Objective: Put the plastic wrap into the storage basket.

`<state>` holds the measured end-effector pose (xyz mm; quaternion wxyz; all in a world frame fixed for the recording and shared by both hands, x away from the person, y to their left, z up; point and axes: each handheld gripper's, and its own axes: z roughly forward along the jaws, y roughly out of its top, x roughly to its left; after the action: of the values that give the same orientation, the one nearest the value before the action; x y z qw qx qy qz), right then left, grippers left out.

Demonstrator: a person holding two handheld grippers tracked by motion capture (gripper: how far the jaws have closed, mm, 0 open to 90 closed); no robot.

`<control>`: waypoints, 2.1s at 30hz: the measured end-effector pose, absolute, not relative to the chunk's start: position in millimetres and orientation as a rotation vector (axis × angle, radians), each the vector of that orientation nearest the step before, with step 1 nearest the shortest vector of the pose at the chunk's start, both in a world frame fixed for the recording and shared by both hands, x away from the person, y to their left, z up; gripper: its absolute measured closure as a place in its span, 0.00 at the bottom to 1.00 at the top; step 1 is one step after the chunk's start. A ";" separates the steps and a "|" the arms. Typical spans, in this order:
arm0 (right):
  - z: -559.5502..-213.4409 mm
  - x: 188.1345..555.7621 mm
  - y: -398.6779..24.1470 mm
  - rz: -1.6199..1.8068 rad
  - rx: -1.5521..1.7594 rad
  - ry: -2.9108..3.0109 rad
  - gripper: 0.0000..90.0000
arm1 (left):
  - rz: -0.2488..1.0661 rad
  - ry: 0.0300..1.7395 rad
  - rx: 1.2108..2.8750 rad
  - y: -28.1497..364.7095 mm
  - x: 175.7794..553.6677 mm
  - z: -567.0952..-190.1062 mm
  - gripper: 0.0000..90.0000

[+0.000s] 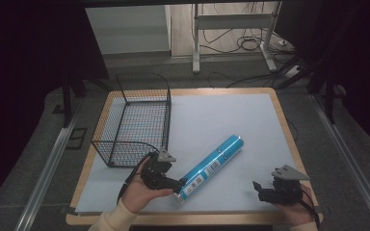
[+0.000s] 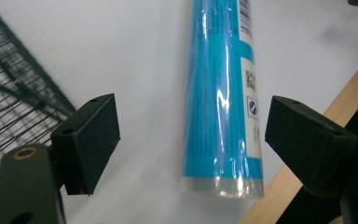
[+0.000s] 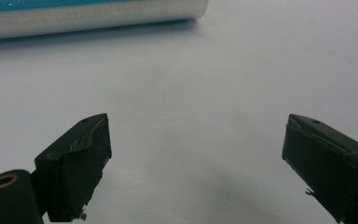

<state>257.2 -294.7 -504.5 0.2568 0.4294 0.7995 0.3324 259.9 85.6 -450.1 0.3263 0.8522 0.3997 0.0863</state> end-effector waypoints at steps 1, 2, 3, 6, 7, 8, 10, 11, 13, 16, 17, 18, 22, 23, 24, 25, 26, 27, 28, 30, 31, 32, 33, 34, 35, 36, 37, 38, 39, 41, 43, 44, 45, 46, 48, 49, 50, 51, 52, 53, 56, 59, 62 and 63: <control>-504.6 257.3 -294.8 0.901 1.166 2.170 0.09 | 0.226 1.043 2.237 83.1 261.3 -450.1 0.19; -504.7 257.2 -294.8 0.899 1.164 2.170 0.09 | 0.224 1.038 2.242 80.4 262.6 -450.0 0.19; -504.6 257.1 -294.7 0.898 1.163 2.170 0.09 | 0.223 1.036 2.244 77.5 263.8 -450.0 0.19; -504.4 256.9 -294.3 0.900 1.162 2.170 0.09 | 0.216 1.025 2.258 68.8 267.7 -450.0 0.19; -504.5 256.9 -294.3 0.900 1.160 2.170 0.09 | 0.215 1.021 2.263 66.0 269.3 -450.1 0.19; -504.6 256.9 -294.4 0.900 1.160 2.171 0.09 | 0.218 1.021 2.261 62.8 270.7 -450.5 0.19; -504.5 256.9 -294.7 0.900 1.160 2.169 0.09 | 0.212 1.024 2.273 57.2 273.9 -450.2 0.19; -504.3 257.0 -295.1 0.900 1.160 2.169 0.09 | 0.207 1.023 2.272 54.5 275.7 -450.0 0.19; -504.3 257.2 -295.4 0.899 1.159 2.168 0.09 | 0.201 1.019 2.273 51.7 277.4 -449.6 0.19; -504.3 257.1 -295.2 0.900 1.161 2.169 0.09 | 0.197 1.012 2.283 40.5 284.2 -447.7 0.19; -504.4 257.1 -295.1 0.899 1.160 2.168 0.09 | 0.195 1.007 2.290 38.0 285.7 -447.4 0.19; -504.7 257.2 -294.9 0.900 1.158 2.169 0.09 | 0.188 1.006 2.288 35.4 287.0 -447.5 0.19; -504.9 257.2 -294.5 0.900 1.156 2.172 0.09 | 0.170 1.001 2.300 28.0 291.8 -448.7 0.19; -504.9 257.2 -294.5 0.900 1.156 2.172 0.09 | 0.170 1.001 2.300 28.0 291.8 -448.7 0.19; -504.7 257.3 -294.5 0.900 1.157 2.170 0.10 | 0.167 1.001 2.304 25.8 293.4 -449.2 0.19; -504.4 257.4 -294.5 0.900 1.158 2.168 0.10 | 0.165 1.000 2.309 24.0 294.6 -449.2 0.19; -504.1 257.4 -294.4 0.902 1.158 2.167 0.10 | 0.164 0.996 2.313 22.1 296.0 -449.2 0.18; -504.0 257.4 -294.4 0.903 1.156 2.167 0.10 | 0.165 0.998 2.313 19.9 297.2 -449.3 0.18; -504.2 257.2 -294.1 0.903 1.158 2.169 0.10 | 0.167 0.996 2.319 17.9 298.3 -449.1 0.18; -504.4 257.1 -294.2 0.904 1.158 2.169 0.10 | 0.161 0.985 2.335 12.1 300.3 -449.7 0.18; -504.4 257.1 -294.2 0.904 1.158 2.169 0.10 | 0.161 0.985 2.335 12.1 300.3 -449.7 0.18; -504.8 257.3 -294.4 0.904 1.159 2.169 0.10 | 0.157 0.985 2.345 8.2 301.8 -450.7 0.18; -504.9 257.4 -294.4 0.903 1.158 2.171 0.10 | 0.157 0.985 2.345 8.2 301.8 -450.7 0.18; -504.9 257.3 -294.4 0.904 1.156 2.171 0.10 | 0.152 0.983 2.352 5.3 303.6 -451.0 0.18; -504.8 257.3 -294.4 0.904 1.155 2.171 0.10 | 0.151 0.982 2.355 4.2 304.9 -451.3 0.18; -504.8 257.4 -294.5 0.903 1.155 2.172 0.10 | 0.150 0.985 2.356 3.0 306.0 -451.5 0.18; -504.8 257.6 -294.7 0.904 1.157 2.170 0.10 | 0.151 0.984 2.362 2.2 307.1 -451.4 0.18; -504.8 257.6 -294.7 0.904 1.157 2.170 0.10 | 0.151 0.984 2.362 2.2 307.1 -451.4 0.18; -504.8 257.6 -295.1 0.905 1.160 2.170 0.10 | 0.155 0.985 2.366 0.4 308.4 -451.0 0.18; -505.0 257.5 -295.1 0.903 1.157 2.171 0.10 | 0.151 0.969 2.371 -1.4 309.2 -451.1 0.18; -505.0 257.2 -294.5 0.904 1.157 2.172 0.10 | 0.131 0.956 2.382 -3.3 311.1 -452.3 0.17; -505.0 257.1 -294.1 0.903 1.155 2.173 0.10 | 0.122 0.958 2.384 -4.6 312.2 -453.1 0.17; -504.9 256.9 -293.7 0.901 1.157 2.176 0.10 | 0.121 0.955 2.385 -5.9 313.6 -454.1 0.16; -505.0 256.9 -293.5 0.900 1.155 2.178 0.10 | 0.119 0.953 2.389 -7.3 315.1 -455.2 0.16; -505.4 257.2 -293.5 0.901 1.155 2.178 0.10 | 0.120 0.956 2.404 -10.4 318.3 -457.0 0.16; -505.6 257.4 -293.7 0.901 1.157 2.177 0.10 | 0.121 0.961 2.409 -12.2 319.9 -458.0 0.16; -505.7 257.6 -294.0 0.902 1.160 2.177 0.10 | 0.121 0.962 2.412 -14.2 321.5 -459.2 0.15; -505.8 257.7 -294.2 0.901 1.160 2.177 0.10 | 0.121 0.964 2.421 -16.3 323.0 -460.0 0.15; -505.7 257.7 -294.4 0.900 1.161 2.179 0.10 | 0.122 0.966 2.429 -18.3 324.6 -461.2 0.15; -505.8 257.7 -294.3 0.902 1.160 2.178 0.10 | 0.124 0.969 2.439 -20.2 326.4 -462.4 0.15; -505.4 257.2 -294.1 0.904 1.158 2.178 0.10 | 0.128 0.984 2.459 -25.6 331.2 -465.7 0.15; -505.5 257.4 -294.4 0.904 1.157 2.179 0.10 | 0.125 1.005 2.473 -30.8 336.3 -469.8 0.15; -505.6 257.7 -294.8 0.902 1.158 2.178 0.10 | 0.134 1.022 2.501 -36.1 341.5 -475.5 0.16; -505.6 257.7 -294.8 0.902 1.158 2.178 0.10 | 0.134 1.022 2.501 -36.1 341.5 -475.5 0.16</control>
<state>257.7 -294.8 -505.6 0.2544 0.4264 0.8019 0.3321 341.5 -36.1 -475.5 0.2165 0.9026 0.3689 0.0484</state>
